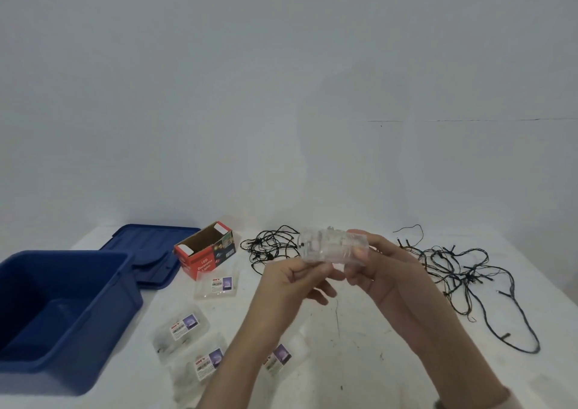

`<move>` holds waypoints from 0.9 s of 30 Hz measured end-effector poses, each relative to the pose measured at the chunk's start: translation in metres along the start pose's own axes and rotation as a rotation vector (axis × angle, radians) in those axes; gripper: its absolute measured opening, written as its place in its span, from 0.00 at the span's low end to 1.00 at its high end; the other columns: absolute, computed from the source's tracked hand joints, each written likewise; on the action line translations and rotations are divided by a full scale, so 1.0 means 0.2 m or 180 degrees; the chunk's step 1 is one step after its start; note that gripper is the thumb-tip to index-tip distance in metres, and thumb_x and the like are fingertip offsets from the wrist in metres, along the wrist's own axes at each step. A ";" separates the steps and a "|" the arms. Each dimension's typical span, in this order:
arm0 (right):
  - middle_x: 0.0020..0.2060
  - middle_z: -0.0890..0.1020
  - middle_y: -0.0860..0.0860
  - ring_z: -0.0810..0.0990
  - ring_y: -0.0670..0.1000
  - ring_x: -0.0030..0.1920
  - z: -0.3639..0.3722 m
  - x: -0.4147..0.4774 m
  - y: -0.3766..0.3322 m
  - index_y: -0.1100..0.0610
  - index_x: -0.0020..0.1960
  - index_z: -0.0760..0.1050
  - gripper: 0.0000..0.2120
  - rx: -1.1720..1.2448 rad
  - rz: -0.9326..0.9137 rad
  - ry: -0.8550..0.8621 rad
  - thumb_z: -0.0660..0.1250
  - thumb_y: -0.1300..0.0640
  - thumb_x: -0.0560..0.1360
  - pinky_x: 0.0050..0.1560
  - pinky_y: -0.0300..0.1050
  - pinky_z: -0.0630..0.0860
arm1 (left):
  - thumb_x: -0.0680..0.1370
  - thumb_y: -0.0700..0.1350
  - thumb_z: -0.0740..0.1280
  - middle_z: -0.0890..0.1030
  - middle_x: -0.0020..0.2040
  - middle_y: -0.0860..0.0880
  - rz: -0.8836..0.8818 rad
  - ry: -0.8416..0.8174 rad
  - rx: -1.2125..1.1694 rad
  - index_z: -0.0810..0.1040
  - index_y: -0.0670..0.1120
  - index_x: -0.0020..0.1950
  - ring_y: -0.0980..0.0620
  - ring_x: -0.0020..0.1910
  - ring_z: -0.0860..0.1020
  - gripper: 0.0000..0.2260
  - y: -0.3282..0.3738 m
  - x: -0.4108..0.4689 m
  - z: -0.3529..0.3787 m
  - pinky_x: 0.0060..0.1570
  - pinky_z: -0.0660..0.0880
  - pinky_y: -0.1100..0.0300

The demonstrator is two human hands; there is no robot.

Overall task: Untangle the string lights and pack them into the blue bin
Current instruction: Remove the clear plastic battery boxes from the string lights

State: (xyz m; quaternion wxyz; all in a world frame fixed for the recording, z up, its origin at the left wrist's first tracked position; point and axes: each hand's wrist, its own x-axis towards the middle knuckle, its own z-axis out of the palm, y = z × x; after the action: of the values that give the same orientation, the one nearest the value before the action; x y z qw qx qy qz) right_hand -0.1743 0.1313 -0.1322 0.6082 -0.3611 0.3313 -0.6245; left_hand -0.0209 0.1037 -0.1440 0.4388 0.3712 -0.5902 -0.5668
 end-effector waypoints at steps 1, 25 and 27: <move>0.29 0.78 0.57 0.77 0.51 0.28 0.00 0.00 0.01 0.65 0.51 0.77 0.14 0.0000 -0.0066 0.0098 0.66 0.65 0.66 0.30 0.39 0.76 | 0.76 0.33 0.64 0.84 0.35 0.50 -0.0008 0.0029 0.0064 0.82 0.40 0.48 0.55 0.29 0.79 0.08 0.00 -0.01 0.01 0.32 0.76 0.65; 0.34 0.76 0.54 0.77 0.51 0.33 -0.06 -0.01 0.01 0.52 0.48 0.83 0.15 -0.1709 -0.0451 -0.0201 0.69 0.70 0.70 0.37 0.39 0.74 | 0.76 0.46 0.67 0.80 0.43 0.57 0.0785 0.0376 0.2285 0.79 0.52 0.42 0.61 0.44 0.76 0.04 0.06 0.01 -0.04 0.43 0.73 0.68; 0.36 0.77 0.57 0.78 0.52 0.34 -0.07 -0.01 0.03 0.52 0.48 0.83 0.14 -0.1615 -0.0417 -0.0302 0.70 0.69 0.69 0.38 0.40 0.75 | 0.76 0.45 0.67 0.83 0.42 0.55 0.0130 0.0121 0.1437 0.77 0.49 0.44 0.57 0.39 0.78 0.02 0.05 0.01 -0.05 0.39 0.73 0.65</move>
State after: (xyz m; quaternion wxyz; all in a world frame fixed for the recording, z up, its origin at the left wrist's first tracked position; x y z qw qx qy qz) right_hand -0.1840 0.1337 -0.1451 0.4714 -0.5515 0.4244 -0.5418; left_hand -0.0111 0.1001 -0.1337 0.3671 0.4587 -0.7010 -0.4043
